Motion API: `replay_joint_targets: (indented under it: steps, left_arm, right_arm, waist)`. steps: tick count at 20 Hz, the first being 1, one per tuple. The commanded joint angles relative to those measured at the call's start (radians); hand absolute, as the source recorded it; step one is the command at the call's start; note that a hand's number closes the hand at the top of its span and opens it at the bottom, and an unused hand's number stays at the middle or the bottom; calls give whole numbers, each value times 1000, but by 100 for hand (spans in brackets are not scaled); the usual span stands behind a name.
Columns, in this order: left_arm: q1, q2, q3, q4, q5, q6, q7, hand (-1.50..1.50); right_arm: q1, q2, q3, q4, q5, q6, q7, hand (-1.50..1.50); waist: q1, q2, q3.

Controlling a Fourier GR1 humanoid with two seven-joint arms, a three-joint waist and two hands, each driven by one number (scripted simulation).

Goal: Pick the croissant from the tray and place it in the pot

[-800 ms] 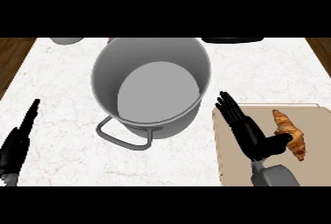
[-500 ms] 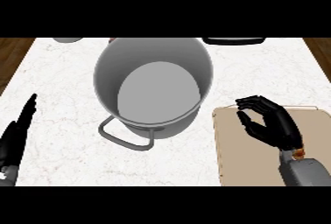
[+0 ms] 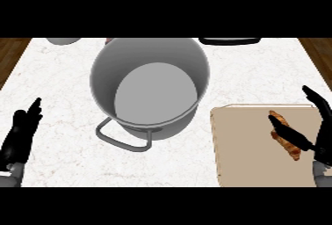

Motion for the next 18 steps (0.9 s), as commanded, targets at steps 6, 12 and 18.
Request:
replay_joint_targets:
  steps: [6, 12, 18]
  left_arm:
    - [-36, -24, -5, -13, -14, 10, 85, 0]
    - [-32, 5, -3, -43, -22, -18, 100, 0]
    - [-62, -6, 2, -67, -13, -28, 137, 0]
  right_arm:
    - [170, -211, 59, -261, 337, 71, 484, -150]
    - [144, -322, 117, -449, 398, 391, 868, -150]
    - [57, -364, 150, -563, 201, 728, 1144, -150]
  waist:
    - [8, -1, -5]
    - [33, 2, -4]
    - [47, 5, -1]
